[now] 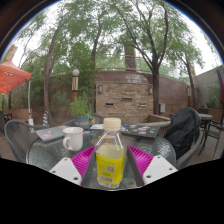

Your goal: Pour water

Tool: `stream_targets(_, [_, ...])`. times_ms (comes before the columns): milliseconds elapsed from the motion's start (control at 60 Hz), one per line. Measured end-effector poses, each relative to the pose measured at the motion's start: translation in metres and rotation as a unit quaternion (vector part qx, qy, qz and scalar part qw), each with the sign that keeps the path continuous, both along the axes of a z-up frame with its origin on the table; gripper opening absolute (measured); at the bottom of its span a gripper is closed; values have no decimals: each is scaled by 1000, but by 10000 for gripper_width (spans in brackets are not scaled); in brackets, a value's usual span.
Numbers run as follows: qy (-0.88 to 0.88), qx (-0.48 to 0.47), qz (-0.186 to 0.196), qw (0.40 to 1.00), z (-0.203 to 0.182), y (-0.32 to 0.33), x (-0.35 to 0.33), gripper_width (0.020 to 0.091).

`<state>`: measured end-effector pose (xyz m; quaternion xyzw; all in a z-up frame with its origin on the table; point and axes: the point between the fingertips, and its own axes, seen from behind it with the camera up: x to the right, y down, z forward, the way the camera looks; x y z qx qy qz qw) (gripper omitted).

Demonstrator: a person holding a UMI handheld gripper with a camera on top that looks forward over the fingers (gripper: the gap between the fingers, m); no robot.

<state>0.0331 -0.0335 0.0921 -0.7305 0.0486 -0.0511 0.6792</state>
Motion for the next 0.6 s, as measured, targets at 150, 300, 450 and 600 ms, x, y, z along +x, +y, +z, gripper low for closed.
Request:
stream_targets(150, [-1, 25, -28, 999, -5, 10, 4, 538])
stream_targets(300, [11, 26, -16, 999, -7, 9, 3, 454])
stream_targets(450, [-77, 7, -12, 997, 24, 16, 16, 404])
stream_targets(600, [-349, 2, -13, 937, 101, 72, 36, 403])
